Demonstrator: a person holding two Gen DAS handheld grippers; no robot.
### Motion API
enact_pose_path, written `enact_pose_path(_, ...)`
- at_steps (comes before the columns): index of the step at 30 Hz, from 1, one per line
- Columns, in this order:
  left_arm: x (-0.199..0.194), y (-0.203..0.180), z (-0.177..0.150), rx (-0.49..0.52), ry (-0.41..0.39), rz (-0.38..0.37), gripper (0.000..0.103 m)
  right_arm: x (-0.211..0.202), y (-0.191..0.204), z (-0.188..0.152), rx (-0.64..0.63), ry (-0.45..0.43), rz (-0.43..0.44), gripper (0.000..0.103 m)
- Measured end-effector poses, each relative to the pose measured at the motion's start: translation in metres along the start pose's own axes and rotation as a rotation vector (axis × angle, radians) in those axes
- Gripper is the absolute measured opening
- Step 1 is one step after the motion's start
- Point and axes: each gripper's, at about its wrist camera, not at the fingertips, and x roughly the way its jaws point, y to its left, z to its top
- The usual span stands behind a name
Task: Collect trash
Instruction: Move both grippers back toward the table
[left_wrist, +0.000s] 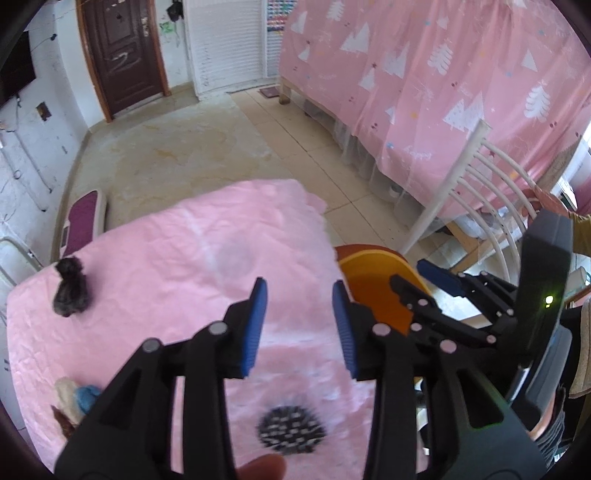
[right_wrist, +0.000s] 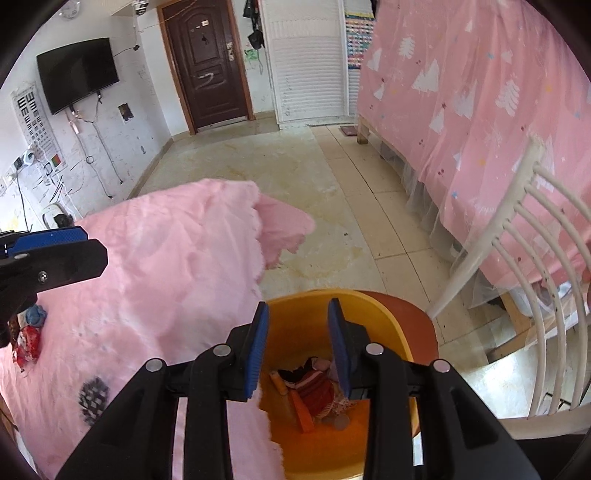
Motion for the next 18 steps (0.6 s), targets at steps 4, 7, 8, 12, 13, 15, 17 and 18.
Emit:
enact_pose_path(4,-0.009,0.027,-0.002,-0.026,-0.014,0.025,0.039,-0.003,0.024,0.011,-0.030,-0.009,0.008,0.023)
enact_pose_path(7,-0.016,0.050,-0.003,-0.047,-0.025,0.050,0.041,-0.004,0.045,0.018,-0.055,-0.015,0.022,0.023)
enact_pose_path(8,-0.018,0.058,-0.003,-0.056,-0.028,0.059,0.043,-0.004,0.052,0.020,-0.064,-0.015,0.029,0.023)
enact_pose_path(12,-0.022,0.088,-0.005,-0.080,-0.032,0.093,0.048,-0.002,0.080,0.026,-0.101,-0.013,0.049,0.024)
enact_pose_path(13,-0.023,0.096,-0.005,-0.086,-0.031,0.103,0.049,-0.002,0.089,0.027,-0.110,-0.011,0.057,0.025)
enact_pose_path(15,-0.023,0.112,-0.006,-0.102,-0.028,0.125,0.052,-0.001,0.106,0.028,-0.129,-0.006,0.074,0.027)
enact_pose_path(17,-0.024,0.124,-0.007,-0.112,-0.025,0.140,0.054,-0.001,0.120,0.029,-0.149,-0.003,0.084,0.030)
enact_pose_path(18,-0.023,0.132,-0.008,-0.121,-0.020,0.151,0.056,-0.001,0.127,0.028,-0.158,-0.002,0.088,0.031)
